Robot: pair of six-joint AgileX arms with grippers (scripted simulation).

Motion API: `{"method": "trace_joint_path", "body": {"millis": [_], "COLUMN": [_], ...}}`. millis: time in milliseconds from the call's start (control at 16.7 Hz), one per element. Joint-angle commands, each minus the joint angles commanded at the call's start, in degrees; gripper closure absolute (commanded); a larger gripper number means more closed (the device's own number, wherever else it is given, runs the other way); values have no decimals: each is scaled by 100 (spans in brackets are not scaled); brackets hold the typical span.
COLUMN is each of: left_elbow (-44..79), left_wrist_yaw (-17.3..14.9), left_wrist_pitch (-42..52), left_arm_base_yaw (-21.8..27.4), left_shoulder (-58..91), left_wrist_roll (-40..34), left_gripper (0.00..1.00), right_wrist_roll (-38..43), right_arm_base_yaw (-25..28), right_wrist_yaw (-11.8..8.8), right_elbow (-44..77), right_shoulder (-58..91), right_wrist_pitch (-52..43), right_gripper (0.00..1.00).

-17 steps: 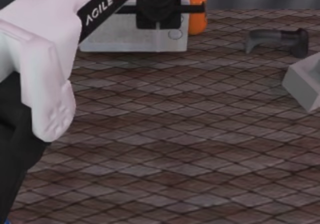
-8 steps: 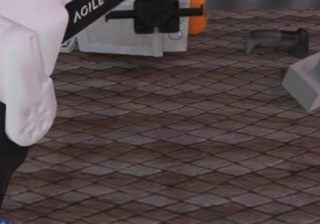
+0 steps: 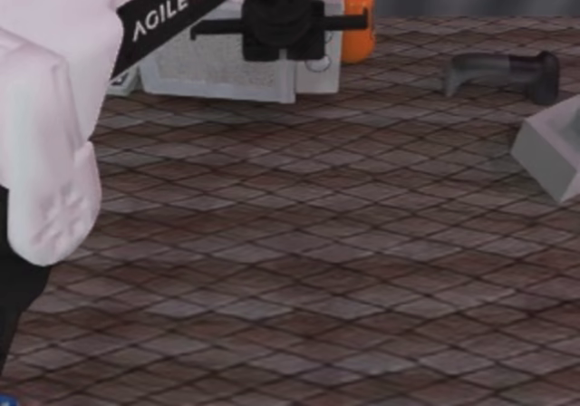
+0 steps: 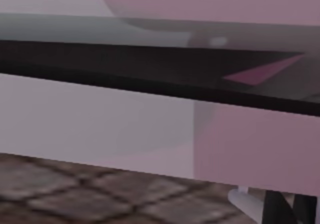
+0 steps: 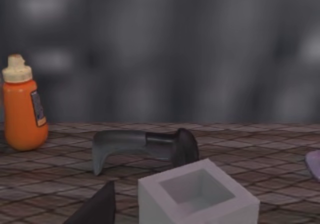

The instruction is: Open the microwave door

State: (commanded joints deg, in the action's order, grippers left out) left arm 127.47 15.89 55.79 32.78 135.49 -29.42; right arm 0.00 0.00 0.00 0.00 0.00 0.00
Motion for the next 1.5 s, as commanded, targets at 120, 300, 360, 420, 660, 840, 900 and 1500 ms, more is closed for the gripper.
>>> {"method": "trace_joint_path", "body": {"millis": [120, 300, 360, 420, 660, 840, 900, 1500], "left_elbow": [0, 0, 0, 0, 0, 0, 0, -869], "left_wrist_yaw": [0, 0, 0, 0, 0, 0, 0, -189], "left_wrist_pitch": [0, 0, 0, 0, 0, 0, 0, -463], "left_arm_base_yaw": [0, 0, 0, 0, 0, 0, 0, -28], "left_shoulder": [0, 0, 0, 0, 0, 0, 0, -488], "left_wrist_roll": [0, 0, 0, 0, 0, 0, 0, 399], "left_gripper": [100, 100, 100, 100, 100, 100, 100, 100], "right_wrist_roll": [0, 0, 0, 0, 0, 0, 0, 0], "right_arm_base_yaw": [0, 0, 0, 0, 0, 0, 0, 0], "right_wrist_yaw": [0, 0, 0, 0, 0, 0, 0, 0], "right_elbow": [0, 0, 0, 0, 0, 0, 0, 0], "right_shoulder": [0, 0, 0, 0, 0, 0, 0, 0], "right_wrist_pitch": [0, 0, 0, 0, 0, 0, 0, 0], "right_gripper": [0, 0, 0, 0, 0, 0, 0, 0]}}
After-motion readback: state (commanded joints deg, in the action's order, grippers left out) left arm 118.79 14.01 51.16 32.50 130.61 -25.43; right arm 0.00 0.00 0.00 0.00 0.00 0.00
